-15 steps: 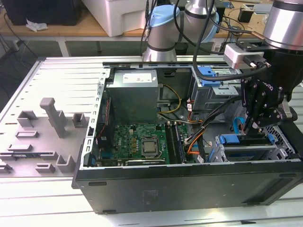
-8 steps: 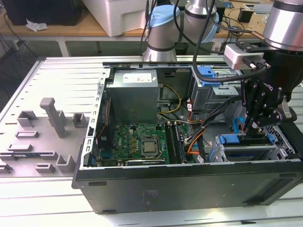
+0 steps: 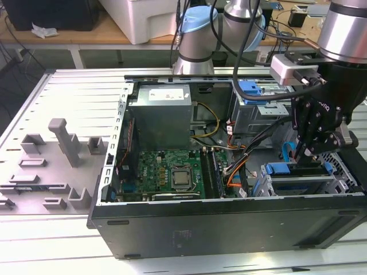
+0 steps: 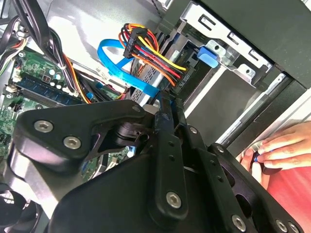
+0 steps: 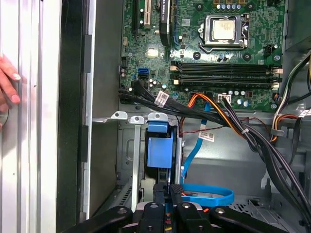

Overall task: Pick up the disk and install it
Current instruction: 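Insert the second disk wire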

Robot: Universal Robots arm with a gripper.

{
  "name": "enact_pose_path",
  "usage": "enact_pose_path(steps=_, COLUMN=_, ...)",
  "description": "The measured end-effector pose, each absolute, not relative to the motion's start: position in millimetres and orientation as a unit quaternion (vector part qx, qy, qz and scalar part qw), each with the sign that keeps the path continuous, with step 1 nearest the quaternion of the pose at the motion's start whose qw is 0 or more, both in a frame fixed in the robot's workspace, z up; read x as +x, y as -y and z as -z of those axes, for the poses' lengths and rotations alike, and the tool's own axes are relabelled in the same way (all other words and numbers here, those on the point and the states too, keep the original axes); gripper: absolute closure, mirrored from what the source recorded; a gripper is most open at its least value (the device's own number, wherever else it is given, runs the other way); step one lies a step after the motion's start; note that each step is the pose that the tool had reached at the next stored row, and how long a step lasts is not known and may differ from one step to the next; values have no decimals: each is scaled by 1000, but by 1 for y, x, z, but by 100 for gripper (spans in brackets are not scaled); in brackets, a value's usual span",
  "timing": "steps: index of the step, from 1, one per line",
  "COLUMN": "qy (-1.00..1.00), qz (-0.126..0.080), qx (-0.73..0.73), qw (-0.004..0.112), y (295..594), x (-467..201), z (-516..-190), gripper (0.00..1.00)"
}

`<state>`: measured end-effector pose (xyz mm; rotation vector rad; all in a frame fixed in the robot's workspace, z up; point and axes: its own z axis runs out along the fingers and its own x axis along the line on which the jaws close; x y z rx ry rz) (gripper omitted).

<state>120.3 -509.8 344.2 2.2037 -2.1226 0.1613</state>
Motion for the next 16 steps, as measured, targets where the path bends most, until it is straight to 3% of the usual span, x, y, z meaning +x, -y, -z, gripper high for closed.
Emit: enact_pose_path(steps=16, qy=692, qz=-53, qx=719, qw=39, y=510, x=121, z=-342, gripper=84)
